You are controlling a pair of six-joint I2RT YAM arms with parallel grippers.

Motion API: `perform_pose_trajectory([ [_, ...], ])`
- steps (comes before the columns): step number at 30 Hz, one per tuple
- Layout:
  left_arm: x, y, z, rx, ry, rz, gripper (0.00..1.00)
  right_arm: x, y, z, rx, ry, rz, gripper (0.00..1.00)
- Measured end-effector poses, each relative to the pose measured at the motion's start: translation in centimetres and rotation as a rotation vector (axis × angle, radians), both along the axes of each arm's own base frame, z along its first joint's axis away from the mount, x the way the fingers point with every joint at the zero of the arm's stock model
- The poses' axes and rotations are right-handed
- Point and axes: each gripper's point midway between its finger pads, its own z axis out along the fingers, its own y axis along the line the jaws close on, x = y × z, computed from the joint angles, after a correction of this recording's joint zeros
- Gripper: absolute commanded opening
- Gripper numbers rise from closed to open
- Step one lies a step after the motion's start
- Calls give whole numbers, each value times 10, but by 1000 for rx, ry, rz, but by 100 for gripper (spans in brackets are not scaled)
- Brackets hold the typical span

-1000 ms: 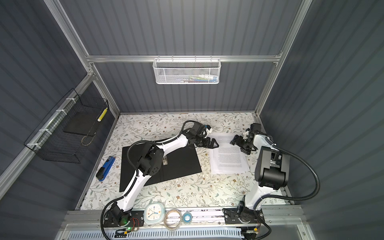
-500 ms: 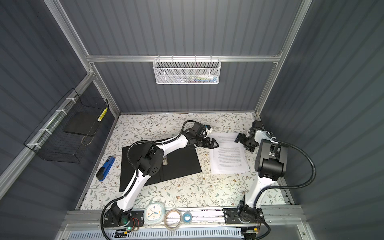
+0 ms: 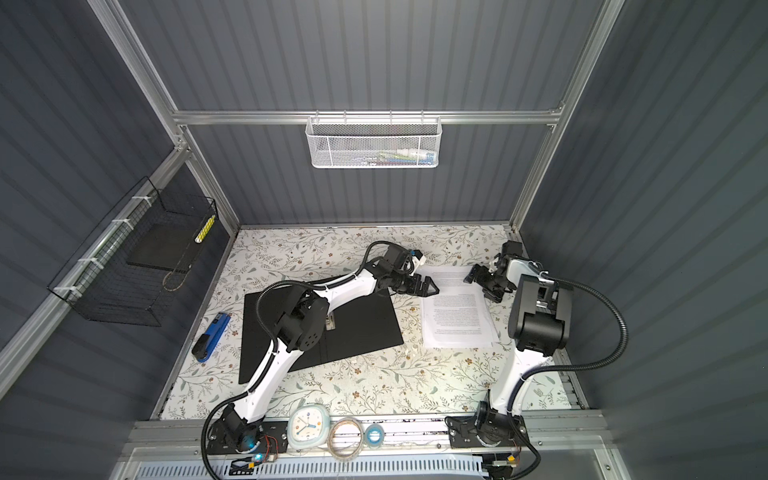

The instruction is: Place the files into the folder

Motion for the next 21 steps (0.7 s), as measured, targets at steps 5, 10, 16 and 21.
perform_pose_trajectory([
  [5,1,-4,1,-17,-3,-10,99,-3,4,2,11,-16,-3,91],
  [10,1,-3,1,-16,-5,-11,99,-12,4,17,1,-41,-7,92],
  [16,7,4,1,18,-7,11,99,-37,-4,48,-44,-119,-41,93],
  [21,-1,14,2,37,13,21,99,-66,-11,32,-50,-78,-81,94],
])
